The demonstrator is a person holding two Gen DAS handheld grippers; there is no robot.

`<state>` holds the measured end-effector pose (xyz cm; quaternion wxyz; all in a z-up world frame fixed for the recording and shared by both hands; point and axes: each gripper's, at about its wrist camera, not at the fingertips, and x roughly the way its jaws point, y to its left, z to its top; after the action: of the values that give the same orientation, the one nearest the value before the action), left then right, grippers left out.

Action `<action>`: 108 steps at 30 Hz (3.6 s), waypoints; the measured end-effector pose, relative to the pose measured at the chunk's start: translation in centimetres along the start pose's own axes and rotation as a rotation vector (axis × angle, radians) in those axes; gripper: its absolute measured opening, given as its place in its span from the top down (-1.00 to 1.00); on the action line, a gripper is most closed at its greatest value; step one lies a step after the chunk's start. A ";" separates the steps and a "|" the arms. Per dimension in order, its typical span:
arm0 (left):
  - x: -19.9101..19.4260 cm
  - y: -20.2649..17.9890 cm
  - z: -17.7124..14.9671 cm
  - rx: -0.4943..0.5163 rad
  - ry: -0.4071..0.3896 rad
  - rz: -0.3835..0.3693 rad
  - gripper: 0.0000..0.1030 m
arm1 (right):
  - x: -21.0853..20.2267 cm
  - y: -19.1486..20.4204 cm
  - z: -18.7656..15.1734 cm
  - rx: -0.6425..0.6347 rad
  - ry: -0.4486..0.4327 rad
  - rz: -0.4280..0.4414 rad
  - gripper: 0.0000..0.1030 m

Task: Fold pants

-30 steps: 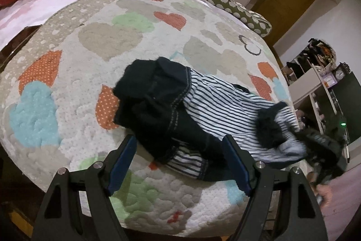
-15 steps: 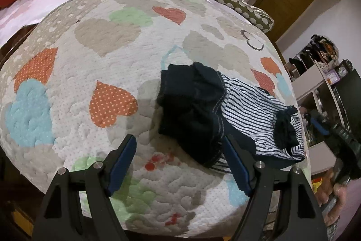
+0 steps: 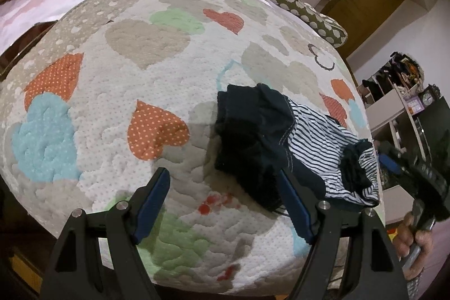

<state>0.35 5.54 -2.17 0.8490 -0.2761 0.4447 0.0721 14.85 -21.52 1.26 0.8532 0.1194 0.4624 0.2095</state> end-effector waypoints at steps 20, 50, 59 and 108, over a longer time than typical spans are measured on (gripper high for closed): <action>1.5 3.2 -0.4 -0.073 0.011 -0.003 -0.07 | 3.9 8.4 -2.6 -0.213 0.199 0.043 0.13; 0.7 0.1 -1.7 0.086 -0.030 -0.131 0.04 | 12.0 21.2 -2.2 -0.417 0.380 -0.029 0.35; -0.1 -7.7 -1.4 0.261 -0.030 -0.184 -0.07 | 5.4 15.5 0.6 -0.202 0.282 0.145 0.35; 12.6 -17.7 2.2 0.274 0.325 -0.347 -0.14 | 2.4 -9.8 -3.1 0.390 0.025 0.351 -0.14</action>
<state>15.87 -9.64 -4.06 0.7957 -0.2387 0.5267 -0.1802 15.83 -29.08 -6.09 0.7589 0.3577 0.4766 0.2627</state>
